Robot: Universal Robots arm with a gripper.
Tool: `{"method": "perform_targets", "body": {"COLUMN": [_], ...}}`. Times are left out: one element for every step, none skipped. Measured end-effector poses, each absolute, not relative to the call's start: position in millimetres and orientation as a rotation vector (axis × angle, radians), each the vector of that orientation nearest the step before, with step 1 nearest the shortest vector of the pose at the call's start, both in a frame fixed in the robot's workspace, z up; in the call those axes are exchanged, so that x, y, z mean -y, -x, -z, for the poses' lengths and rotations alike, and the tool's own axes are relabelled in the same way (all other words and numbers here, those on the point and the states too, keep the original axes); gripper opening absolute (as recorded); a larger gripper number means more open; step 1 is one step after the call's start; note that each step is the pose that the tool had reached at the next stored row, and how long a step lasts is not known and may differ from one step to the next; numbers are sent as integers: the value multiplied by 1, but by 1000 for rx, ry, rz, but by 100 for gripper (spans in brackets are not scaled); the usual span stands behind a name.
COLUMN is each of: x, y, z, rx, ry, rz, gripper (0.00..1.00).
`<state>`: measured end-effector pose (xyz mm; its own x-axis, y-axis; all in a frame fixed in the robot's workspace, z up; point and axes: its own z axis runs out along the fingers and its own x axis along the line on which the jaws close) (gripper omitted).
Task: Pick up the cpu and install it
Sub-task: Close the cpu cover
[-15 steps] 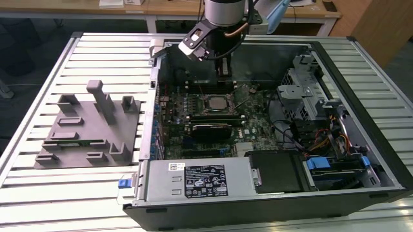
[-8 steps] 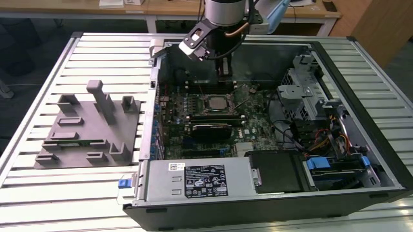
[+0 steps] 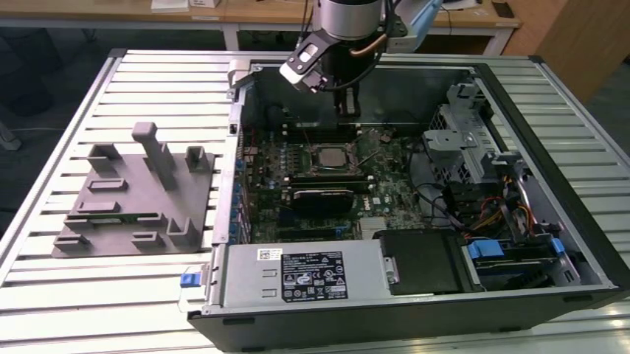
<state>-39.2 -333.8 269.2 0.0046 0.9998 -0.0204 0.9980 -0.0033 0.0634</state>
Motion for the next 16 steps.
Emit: {"method": "perform_targets", "body": {"x": [334,334,334,334,334,334,334,334,334,334,334,334,334,334,334,334], "y": [38,36,34,33,31,29,26,24,21,19,16,13,10,7,3,-1], "z": [-269,-269,-269,-269,-269,-269,-269,-269,-269,-269,-269,-269,-269,-269,-269,-269], "rx": [-2175,-2175,-2176,-2176,-2177,-2177,-2178,-2178,-2179,-2180,-2180,-2181,-2182,-2183,-2183,-2184], "ry": [-2184,-2184,-2185,-2185,-2185,-2186,-2186,-2187,-2188,-2188,-2189,-2190,-2190,-2191,-2192,-2193], "rz": [-46,-45,-45,-44,-43,-42,-41,-39,-38,-36,-35,-33,-32,-30,-29,-27], "gripper": [11,11,11,11,11,11,11,11,11,11,11,11,11,11,11,11]}}
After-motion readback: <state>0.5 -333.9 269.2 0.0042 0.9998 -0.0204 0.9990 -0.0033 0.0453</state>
